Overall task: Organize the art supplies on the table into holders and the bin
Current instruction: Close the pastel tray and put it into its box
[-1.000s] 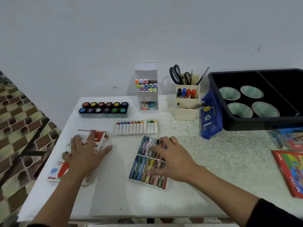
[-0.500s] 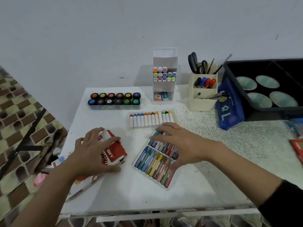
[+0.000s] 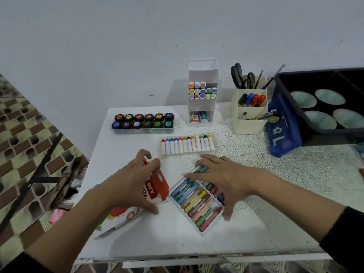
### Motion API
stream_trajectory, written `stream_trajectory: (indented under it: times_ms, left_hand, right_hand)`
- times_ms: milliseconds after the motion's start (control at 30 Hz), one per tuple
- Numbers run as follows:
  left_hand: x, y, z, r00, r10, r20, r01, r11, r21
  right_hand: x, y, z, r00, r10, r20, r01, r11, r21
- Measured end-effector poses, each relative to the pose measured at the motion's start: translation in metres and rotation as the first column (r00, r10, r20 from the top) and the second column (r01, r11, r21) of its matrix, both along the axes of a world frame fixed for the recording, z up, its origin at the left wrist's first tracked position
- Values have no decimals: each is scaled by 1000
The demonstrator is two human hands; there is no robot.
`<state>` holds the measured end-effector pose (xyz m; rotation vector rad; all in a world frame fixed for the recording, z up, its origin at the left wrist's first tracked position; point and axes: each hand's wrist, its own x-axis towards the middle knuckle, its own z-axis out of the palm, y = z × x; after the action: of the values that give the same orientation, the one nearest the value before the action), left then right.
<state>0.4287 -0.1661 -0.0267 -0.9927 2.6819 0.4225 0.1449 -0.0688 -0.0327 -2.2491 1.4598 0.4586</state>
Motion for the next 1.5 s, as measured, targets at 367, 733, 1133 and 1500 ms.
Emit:
stream_trajectory:
  times_ms: [367,733,1133,1500]
  left_hand:
    - [-8,12,-17,990,-111,-88,117,991,66]
    - [-12,10,-10,982,-81,-168,94,993,72]
    - [-26,10,-2,944,-31,-330,75,990,121]
    - [-51,9,-14,946,-57,-319,118,978,174]
  right_hand:
    - [-30,31,-10,940,-296,170,321,937,-140]
    - [5,18,-20,890,-391,237,446,854,-266]
    - [3,22,-16,907,-358,223,414,855,-311]
    - [-24,30,-11,945,-277,174,319,899,-300]
